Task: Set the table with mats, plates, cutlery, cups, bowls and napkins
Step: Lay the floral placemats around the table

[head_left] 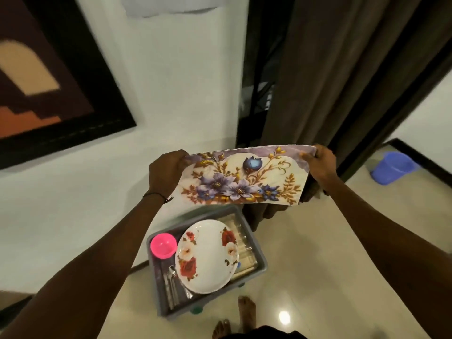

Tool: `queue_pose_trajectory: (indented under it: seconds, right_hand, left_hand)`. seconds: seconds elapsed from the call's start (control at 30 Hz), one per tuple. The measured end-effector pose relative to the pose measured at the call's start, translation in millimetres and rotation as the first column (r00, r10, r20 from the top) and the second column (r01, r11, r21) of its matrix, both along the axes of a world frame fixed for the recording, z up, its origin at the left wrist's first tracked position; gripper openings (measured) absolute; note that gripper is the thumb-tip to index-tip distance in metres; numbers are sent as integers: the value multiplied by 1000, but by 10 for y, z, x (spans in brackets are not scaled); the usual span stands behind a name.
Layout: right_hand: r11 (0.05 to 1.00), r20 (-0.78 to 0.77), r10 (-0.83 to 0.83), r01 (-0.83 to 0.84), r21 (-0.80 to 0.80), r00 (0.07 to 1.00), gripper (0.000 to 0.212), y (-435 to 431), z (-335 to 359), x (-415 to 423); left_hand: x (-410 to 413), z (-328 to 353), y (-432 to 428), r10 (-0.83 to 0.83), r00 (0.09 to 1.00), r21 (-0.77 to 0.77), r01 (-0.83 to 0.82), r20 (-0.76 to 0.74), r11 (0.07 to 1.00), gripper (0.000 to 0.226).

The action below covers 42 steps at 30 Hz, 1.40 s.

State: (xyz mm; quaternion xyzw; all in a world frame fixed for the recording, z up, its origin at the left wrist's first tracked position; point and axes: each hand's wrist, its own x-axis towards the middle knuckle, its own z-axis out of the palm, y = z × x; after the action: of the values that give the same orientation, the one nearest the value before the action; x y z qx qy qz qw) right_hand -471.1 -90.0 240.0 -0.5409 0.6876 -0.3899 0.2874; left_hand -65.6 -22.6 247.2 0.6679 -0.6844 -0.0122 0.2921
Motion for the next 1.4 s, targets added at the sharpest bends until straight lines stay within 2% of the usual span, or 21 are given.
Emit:
queue_pose_trajectory:
  seconds: [0.07,0.13,0.23,0.3,0.43,0.53,0.63,0.7,0.77,0.9,1.0,1.07,1.17,1.3,1.4]
  right_hand:
    - [993,18,-102,103,-50,995,24,134,159,-352]
    - [975,56,-205,209,-79,977,18,299,314,-757]
    - [942,83,-318,325,-90,944,32,568,468,-1466]
    - [916,129,-362,378,-135,923,32,796,519,-2001]
    - [825,216,-495,533,-188,842,20,1314,660,-2910]
    - [743,230,-601,641,-193,766,20,1651,778,-3549]
    - [657,274,-683,734,-174,677,18,1998,882,-4295]
    - [607,281,-725,776,-171,629,19,2233,976,-4737]
    - [576,293,-744,798,-176,601,18,2519,1085,-5152]
    - [446,299,-824,876,-184,482,24,3083,1256,-5864]
    - [334,334,-869,931,-148,365,20,3504,1313,-6260]
    - [286,352,-880,947,-147,320,23,3765,1306,-6445]
    - [216,394,-886,970,-114,244,23,4102,1238,-6724]
    - [63,388,-917,994,-84,91,20,4439,1060,-7090]
    - [-51,378,-926,995,-81,-17,13,4560,971,-7336]
  left_hand:
    - [-336,144,-176,-79,997,-32,79,-9,996,51]
    - [-731,227,-365,-140,990,-57,140,-6,989,36]
    - [-1401,336,-646,-244,964,-35,241,-106,970,23]
    - [-1923,456,-777,-337,919,-22,340,-206,940,20]
    - [-3057,649,-1064,-437,750,19,513,-496,858,16]
    - [-4029,748,-1143,-472,583,-15,619,-662,785,17]
    - [-5058,779,-1151,-408,409,-27,679,-816,734,25]
    - [-5657,750,-1142,-337,335,33,750,-880,660,31]
    - [-6282,696,-1085,-342,322,100,840,-883,533,34]
    - [-7378,660,-876,-407,309,185,931,-859,316,37]
    - [-8125,653,-741,-398,221,162,971,-890,177,39]
    - [-8535,658,-618,-391,161,138,987,-906,86,37]
    - [-9164,600,-470,-452,177,187,982,-874,24,41]
    - [-10024,457,-258,-477,186,175,982,-859,67,33]
    - [-10703,423,-143,-468,144,141,989,-872,41,21]
